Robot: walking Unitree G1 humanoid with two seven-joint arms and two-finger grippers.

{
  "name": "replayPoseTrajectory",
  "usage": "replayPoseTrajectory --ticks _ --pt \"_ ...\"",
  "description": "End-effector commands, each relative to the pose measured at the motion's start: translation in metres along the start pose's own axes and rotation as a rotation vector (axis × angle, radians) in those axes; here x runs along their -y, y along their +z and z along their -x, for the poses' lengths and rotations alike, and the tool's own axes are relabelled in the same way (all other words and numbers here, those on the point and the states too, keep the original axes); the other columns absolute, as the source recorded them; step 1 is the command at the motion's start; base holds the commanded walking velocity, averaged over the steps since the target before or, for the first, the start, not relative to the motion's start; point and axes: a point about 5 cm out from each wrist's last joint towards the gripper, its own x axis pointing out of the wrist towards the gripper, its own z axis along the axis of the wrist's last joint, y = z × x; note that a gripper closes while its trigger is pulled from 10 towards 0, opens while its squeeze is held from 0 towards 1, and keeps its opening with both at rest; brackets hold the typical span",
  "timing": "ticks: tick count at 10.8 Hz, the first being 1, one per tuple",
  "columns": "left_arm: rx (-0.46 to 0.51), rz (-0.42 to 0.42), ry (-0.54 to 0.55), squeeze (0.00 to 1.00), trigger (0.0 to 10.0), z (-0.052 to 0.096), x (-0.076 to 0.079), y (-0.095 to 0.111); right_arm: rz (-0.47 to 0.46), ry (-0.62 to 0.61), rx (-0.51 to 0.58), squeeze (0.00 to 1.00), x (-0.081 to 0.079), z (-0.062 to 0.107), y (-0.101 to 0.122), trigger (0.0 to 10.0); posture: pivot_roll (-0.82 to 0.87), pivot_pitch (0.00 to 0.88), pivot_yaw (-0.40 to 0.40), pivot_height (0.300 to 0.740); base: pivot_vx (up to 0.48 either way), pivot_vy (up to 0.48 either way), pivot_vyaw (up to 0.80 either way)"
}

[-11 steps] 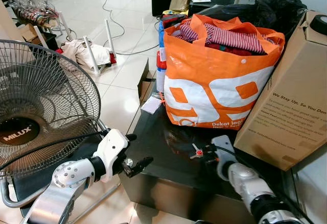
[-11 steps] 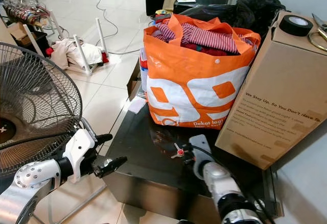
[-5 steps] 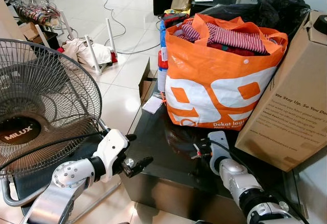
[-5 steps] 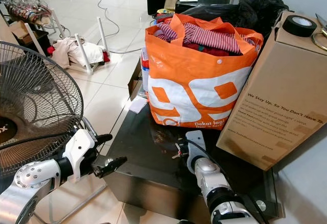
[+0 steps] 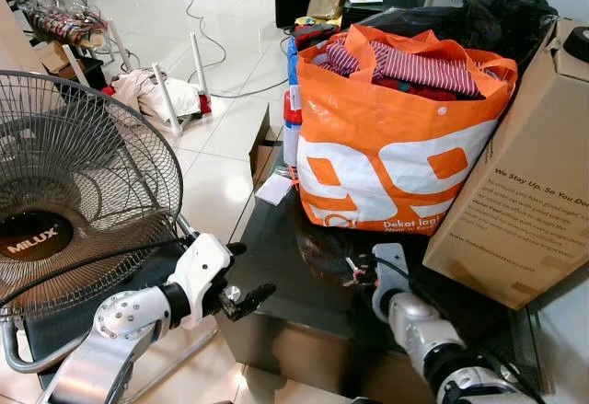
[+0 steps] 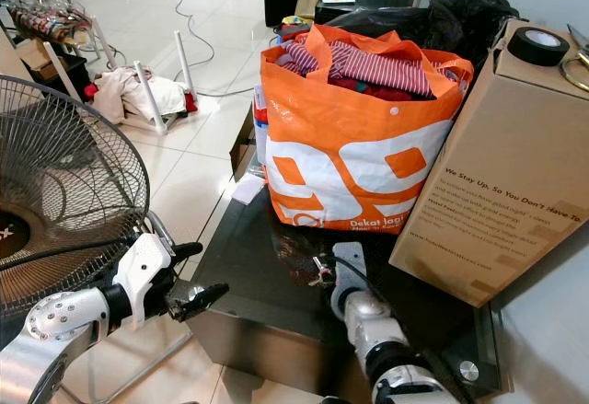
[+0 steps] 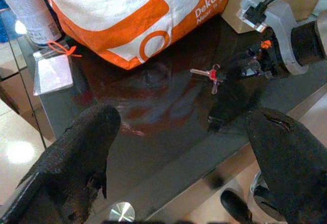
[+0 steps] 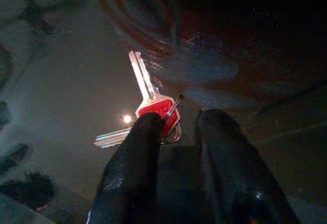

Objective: Hang keys on a hook

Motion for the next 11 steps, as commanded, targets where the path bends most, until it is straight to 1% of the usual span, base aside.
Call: replayPoseTrajectory --ticks 1,3,6,8,11 --pt "-0.014 -0.011 -0.01 0.17 10.0 0.003 0.001 0.0 -0.019 -0.004 -0.006 0.0 0.0 0.0 -0.001 0.0 -0.02 0.03 0.009 0.74 0.0 0.0 0.0" --pt "-0.021 -0.014 -0.015 0.18 10.0 0.005 0.002 0.0 -0.046 -0.004 0.005 0.0 -0.004 -0.001 0.0 0.0 -0.02 0.038 0.016 0.74 0.0 0.0 0.0" --pt "-0.023 -0.016 -0.019 0.17 10.0 0.005 0.001 0.0 -0.063 -0.013 0.017 0.0 -0.003 -0.002 0.001 0.0 -0.02 0.042 0.02 0.74 0.0 0.0 0.0" --pt "-0.022 -0.016 -0.019 0.17 10.0 0.004 0.001 0.001 -0.063 -0.018 0.024 0.0 -0.001 -0.001 0.003 0.0 -0.02 0.04 0.019 0.74 0.0 0.0 0.0" --pt "-0.016 -0.017 -0.012 0.18 10.0 0.001 -0.001 0.002 -0.049 -0.018 0.063 0.0 0.009 0.0 0.011 0.0 -0.03 0.025 0.022 0.74 0.0 0.0 0.0"
